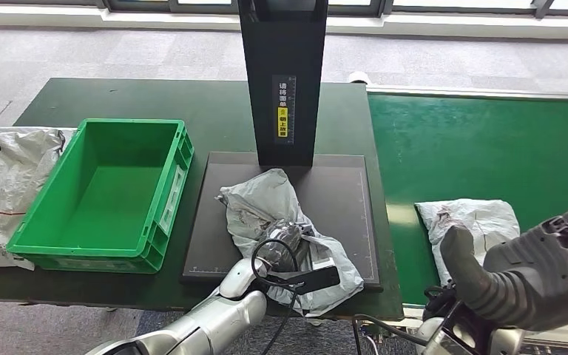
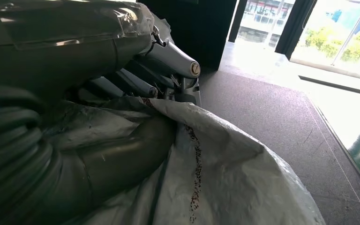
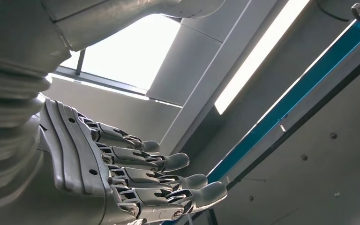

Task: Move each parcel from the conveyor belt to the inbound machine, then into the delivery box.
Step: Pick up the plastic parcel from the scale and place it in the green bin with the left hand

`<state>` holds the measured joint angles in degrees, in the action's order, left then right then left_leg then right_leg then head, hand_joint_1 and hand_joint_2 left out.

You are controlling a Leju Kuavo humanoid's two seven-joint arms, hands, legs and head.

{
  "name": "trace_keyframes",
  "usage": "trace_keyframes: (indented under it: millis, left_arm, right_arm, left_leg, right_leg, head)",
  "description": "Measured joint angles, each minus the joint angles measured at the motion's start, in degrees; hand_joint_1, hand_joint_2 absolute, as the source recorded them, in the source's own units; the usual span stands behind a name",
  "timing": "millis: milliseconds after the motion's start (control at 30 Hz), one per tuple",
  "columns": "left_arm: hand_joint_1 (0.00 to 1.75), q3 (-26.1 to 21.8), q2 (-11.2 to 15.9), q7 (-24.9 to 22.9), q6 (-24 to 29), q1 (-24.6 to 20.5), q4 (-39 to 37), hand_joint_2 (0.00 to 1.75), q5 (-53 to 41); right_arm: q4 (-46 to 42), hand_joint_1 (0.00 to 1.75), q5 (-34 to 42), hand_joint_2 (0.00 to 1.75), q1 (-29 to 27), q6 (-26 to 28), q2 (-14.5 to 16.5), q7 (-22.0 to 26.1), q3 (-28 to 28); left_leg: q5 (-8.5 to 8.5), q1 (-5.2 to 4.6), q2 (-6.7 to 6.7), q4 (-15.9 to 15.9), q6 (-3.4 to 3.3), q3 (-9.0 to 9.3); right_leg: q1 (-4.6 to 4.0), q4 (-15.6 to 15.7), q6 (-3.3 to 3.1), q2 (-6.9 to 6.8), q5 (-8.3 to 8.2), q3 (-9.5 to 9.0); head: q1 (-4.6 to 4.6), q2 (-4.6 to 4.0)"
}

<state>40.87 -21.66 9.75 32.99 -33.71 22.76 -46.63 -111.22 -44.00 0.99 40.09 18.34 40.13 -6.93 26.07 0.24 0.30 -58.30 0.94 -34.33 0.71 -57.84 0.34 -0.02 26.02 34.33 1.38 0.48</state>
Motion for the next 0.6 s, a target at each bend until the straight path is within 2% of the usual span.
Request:
trace_keyframes:
  millis: [100,233,433,500,600]
  left_arm:
    - [1.75,0.0,0.0,-0.8,1.7,-0.1,-0.2,1.75,-1.7]
    - [1.75,0.0,0.4,-5.4,6.1,0.0,1.9,1.75,-10.1]
    - [1.75,-0.2,0.9,-7.1,6.9,0.3,5.4,1.75,-15.0]
    - [1.75,-1.9,1.0,-6.6,6.9,1.9,8.9,1.75,-20.7]
    - [1.75,-8.6,0.9,-3.3,7.1,6.0,19.9,1.75,-32.4]
  right_arm:
    - [0.0,0.00,0.1,1.75,0.0,0.0,0.0,0.0,0.1]
    - [0.0,0.00,0.2,1.75,-0.1,0.0,0.0,0.0,0.5]
    - [0.0,0.00,0.2,1.75,-0.6,0.0,0.0,0.0,0.9]
    - [0.0,0.00,0.2,1.75,-0.8,0.0,0.0,0.0,1.0]
    - [0.0,0.00,0.2,1.75,-1.3,0.0,0.0,0.0,1.3]
  left_leg:
    - [0.00,0.00,0.00,0.0,0.00,0.00]
    - [0.00,0.00,0.00,0.0,0.00,-0.01]
    - [0.00,0.00,-0.02,0.0,0.00,-0.01]
    - [0.00,-0.01,-0.02,0.0,0.00,-0.02]
    - [0.00,-0.01,0.00,0.0,0.00,-0.07]
  right_leg:
    - [0.00,0.0,0.00,0.00,0.00,0.00]
    - [0.00,0.0,0.00,-0.01,0.00,0.00]
    - [0.01,0.0,0.00,-0.02,0.00,-0.02]
    - [0.01,0.0,0.00,-0.03,0.00,-0.01]
    - [0.01,0.0,0.01,-0.01,0.00,0.05]
  head:
    - [0.00,0.00]
    - [0.00,0.00]
    - [-0.01,0.00]
    - [-0.01,0.00]
    - [-0.01,0.00]
